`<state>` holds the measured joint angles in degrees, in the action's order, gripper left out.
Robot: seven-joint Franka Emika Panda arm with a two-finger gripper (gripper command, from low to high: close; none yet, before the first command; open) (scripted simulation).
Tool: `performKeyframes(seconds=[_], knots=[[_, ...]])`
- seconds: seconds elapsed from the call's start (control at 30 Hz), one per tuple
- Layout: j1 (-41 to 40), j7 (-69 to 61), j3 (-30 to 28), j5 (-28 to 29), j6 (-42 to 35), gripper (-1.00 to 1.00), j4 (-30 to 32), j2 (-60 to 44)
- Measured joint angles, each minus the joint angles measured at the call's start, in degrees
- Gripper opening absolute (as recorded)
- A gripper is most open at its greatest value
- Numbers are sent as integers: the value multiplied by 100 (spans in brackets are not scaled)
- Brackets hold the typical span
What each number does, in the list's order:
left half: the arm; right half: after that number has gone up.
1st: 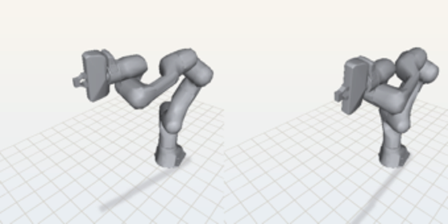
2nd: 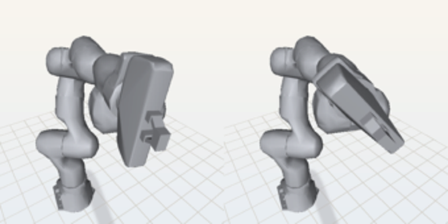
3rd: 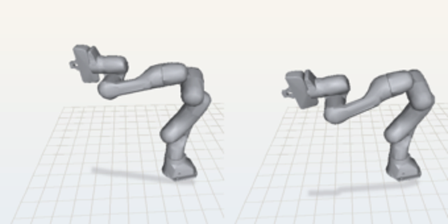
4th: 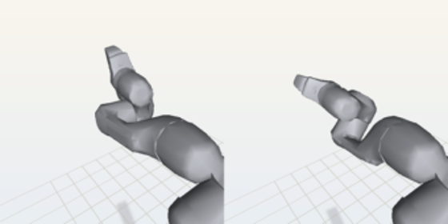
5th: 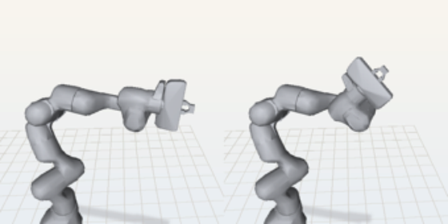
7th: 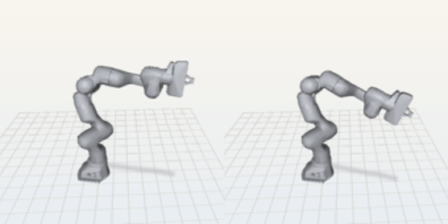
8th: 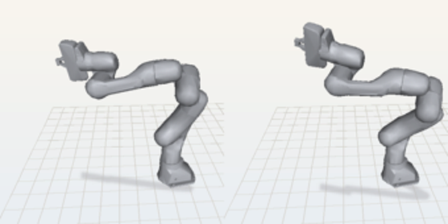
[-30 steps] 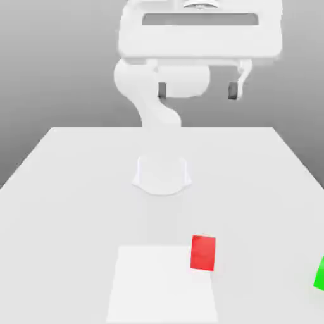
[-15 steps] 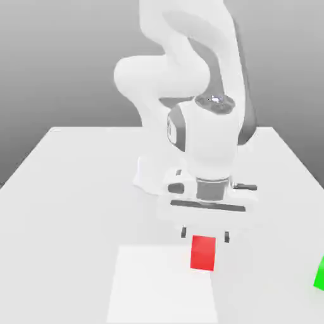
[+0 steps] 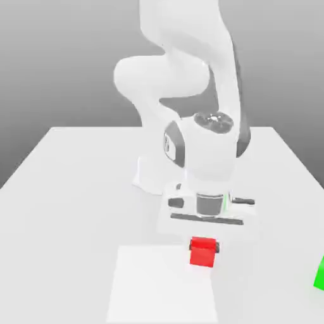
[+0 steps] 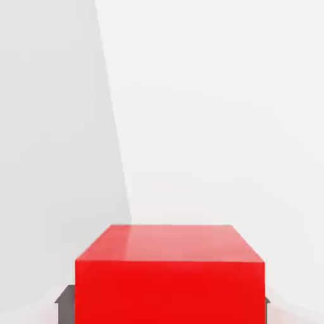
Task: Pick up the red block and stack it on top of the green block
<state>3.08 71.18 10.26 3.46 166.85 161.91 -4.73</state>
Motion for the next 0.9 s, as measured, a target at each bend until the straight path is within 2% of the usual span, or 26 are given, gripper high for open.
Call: performKeyframes(seconds=[0.13, 0.3, 0.63, 0.77, 0.8, 0.9], knots=[[121, -393, 33, -420, -553, -100, 32, 577], [597, -1396, 474, -402, -1109, -100, -857, 222], [1470, -3007, 1121, 514, -2102, -100, -2883, -929], [1773, -2790, 858, 1065, -1590, -100, -3088, -1697], [1822, -2741, 800, 1142, -1493, 100, -3101, -1813], [1822, -2741, 800, 1142, -1493, 100, -3101, -1813]])
